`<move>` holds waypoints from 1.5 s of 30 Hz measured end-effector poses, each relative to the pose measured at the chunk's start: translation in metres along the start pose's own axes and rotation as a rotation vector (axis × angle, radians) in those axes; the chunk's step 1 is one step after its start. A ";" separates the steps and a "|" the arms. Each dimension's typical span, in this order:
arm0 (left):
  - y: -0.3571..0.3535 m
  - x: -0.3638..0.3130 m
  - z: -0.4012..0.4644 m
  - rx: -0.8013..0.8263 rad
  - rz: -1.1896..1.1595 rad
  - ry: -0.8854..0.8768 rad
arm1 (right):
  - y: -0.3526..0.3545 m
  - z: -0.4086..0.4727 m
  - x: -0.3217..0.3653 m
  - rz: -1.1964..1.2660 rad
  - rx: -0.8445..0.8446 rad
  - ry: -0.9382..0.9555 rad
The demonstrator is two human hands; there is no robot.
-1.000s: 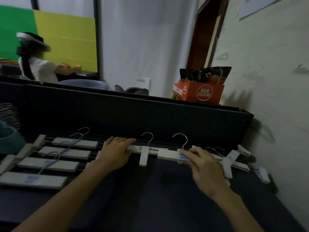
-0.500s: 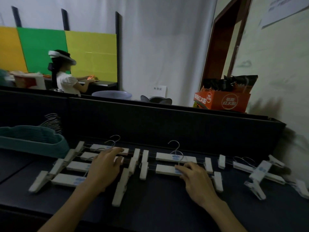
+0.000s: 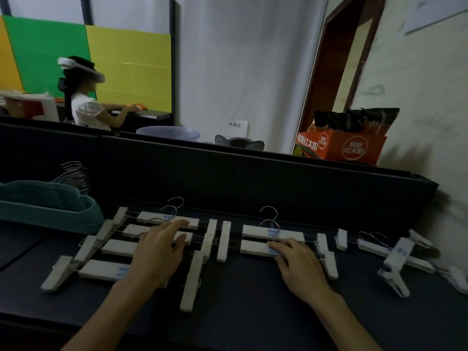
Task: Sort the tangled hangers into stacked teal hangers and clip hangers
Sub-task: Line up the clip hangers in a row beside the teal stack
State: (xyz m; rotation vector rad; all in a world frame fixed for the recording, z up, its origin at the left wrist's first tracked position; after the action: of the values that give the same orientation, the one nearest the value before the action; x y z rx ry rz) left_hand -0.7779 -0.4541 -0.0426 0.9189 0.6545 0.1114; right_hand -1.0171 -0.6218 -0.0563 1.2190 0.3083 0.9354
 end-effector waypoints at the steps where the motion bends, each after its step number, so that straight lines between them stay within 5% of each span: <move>1: 0.000 0.000 0.000 0.008 0.009 -0.001 | 0.001 0.000 0.001 -0.015 0.011 -0.004; 12: 0.018 -0.031 -0.021 0.036 0.077 -0.138 | 0.054 -0.046 0.018 -0.110 -0.110 -0.026; 30: -0.064 -0.201 -0.101 0.343 -0.135 -0.542 | 0.167 -0.253 -0.083 -0.257 -0.251 -0.507; 45: -0.128 -0.276 -0.017 0.224 -0.058 -0.490 | 0.170 -0.163 -0.210 -0.151 -0.235 -0.350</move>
State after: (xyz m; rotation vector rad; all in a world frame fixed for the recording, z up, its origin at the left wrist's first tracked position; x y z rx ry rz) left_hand -1.0325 -0.6195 -0.0162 1.0915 0.2388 -0.2385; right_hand -1.3273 -0.6645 -0.0185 1.1014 0.0092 0.5949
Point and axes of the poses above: each hand's wrist, its own z-axis towards the middle knuckle, its own y-axis out of the back of the hand, x = y × z, the point moved 3 cm from there along z, towards the middle knuckle, and after that the axes turned 1 degree about z, right-handed, at the moved point
